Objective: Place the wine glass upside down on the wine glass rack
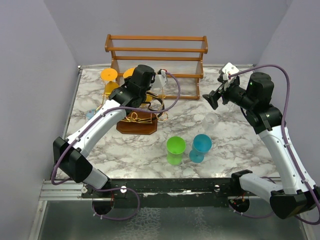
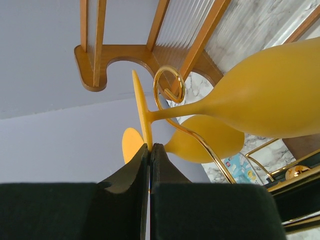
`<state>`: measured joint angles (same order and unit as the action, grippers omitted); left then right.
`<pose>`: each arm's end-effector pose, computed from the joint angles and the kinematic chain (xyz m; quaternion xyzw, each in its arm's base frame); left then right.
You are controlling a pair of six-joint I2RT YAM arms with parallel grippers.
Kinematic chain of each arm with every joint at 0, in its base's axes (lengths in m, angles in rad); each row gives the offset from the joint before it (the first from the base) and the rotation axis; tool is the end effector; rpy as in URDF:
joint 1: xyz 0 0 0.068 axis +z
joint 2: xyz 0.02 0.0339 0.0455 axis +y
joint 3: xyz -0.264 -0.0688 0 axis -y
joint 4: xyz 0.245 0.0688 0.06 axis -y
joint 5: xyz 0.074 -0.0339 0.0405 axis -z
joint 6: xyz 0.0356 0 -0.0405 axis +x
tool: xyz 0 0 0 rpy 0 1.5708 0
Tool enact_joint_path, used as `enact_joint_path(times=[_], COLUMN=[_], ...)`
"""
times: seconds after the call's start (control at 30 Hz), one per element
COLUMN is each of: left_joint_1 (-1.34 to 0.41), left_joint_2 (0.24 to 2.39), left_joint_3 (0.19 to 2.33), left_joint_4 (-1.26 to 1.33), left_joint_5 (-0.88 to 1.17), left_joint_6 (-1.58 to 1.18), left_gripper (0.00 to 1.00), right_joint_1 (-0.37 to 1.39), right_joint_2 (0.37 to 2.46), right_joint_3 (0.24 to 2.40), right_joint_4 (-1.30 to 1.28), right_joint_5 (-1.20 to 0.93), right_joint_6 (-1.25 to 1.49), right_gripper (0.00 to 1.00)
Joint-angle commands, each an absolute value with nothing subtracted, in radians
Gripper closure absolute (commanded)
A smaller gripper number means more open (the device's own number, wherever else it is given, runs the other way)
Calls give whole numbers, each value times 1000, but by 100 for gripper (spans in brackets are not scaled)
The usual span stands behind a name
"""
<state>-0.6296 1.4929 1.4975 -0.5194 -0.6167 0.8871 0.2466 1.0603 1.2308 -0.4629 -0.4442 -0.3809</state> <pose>0.2820 -0.1799 0.3871 0.4550 0.7027 0.3216 0.4424 0.2134 0.0695 0.4139 -0.3666 0.7041 0.1373 0.5924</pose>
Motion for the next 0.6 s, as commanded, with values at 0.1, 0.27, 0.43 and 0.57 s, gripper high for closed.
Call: enact_joint_path(times=[0.1,0.27,0.43,0.57], left_joint_1=[-600,-588,-582,-581], left_joint_2=[1516,1539,1568,1590], left_joint_3=[1563,1597,1623,1641], left_joint_4=[-534,-532,-517,-502], left_joint_5=[-655,-639,-635,-635], left_joint_6=[868,871,886,900], left_gripper=[100,100,100,100], right_joint_1=[241,241,241,241], right_joint_2=[1060,1060,1060,1062], right_joint_3=[1221,1221,1222,1223], right_joint_4=[-458,-458,-459,-459], right_joint_5=[-471,-471,-470,-473], right_joint_6=[-392,-392,-393,-393], right_gripper=[7,7,7,7])
